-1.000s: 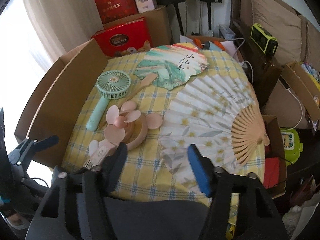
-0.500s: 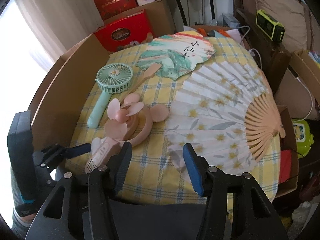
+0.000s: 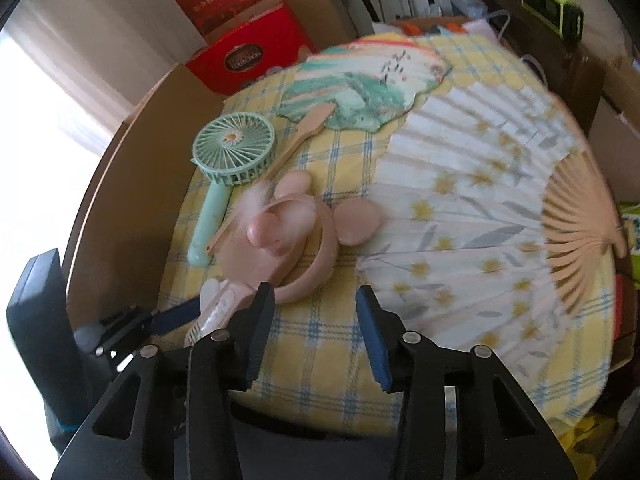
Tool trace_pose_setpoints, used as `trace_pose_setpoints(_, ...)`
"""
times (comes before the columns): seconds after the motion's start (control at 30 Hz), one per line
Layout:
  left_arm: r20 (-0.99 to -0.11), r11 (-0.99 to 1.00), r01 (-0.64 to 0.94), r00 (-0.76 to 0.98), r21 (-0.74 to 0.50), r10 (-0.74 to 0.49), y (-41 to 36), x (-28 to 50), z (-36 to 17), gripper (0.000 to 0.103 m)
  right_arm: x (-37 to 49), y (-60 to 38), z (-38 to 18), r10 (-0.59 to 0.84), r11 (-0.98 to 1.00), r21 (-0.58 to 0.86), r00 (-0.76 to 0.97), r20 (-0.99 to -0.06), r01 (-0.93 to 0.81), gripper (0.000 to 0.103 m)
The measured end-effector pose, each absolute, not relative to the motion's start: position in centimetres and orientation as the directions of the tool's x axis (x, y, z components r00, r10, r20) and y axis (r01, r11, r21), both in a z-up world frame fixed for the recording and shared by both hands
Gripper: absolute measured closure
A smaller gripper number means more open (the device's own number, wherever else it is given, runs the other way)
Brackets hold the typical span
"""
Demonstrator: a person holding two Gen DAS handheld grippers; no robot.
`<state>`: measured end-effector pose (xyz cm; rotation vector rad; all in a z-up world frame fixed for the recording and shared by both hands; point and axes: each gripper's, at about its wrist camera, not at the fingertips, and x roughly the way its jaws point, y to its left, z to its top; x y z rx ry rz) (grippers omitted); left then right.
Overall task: Organize objects
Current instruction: 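Reach the left gripper to the pink mouse-ear fan handle and grasp it, then lift the pink fan with the left gripper and carry it over the box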
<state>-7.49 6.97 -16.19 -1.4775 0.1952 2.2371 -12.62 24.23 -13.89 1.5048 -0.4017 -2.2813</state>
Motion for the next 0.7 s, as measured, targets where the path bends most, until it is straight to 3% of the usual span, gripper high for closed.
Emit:
trace_pose_setpoints(0.23,-0.893,-0.881,-0.409,-0.266,-0.236,0.363,5.9,-7.7,-16.0,0.064,-13.4,24.0,-15.5,-0.528,-0.845,0.524,-0.320,-0.787,0.105,0.067)
trace_pose_setpoints(0.7,-0.843,-0.855,-0.423,-0.303,-0.299,0.445,5.3,-6.0,-13.8,0.069,-12.7,24.4,-13.2,-0.563,-0.815,0.565,-0.399,-0.724,0.125,0.074)
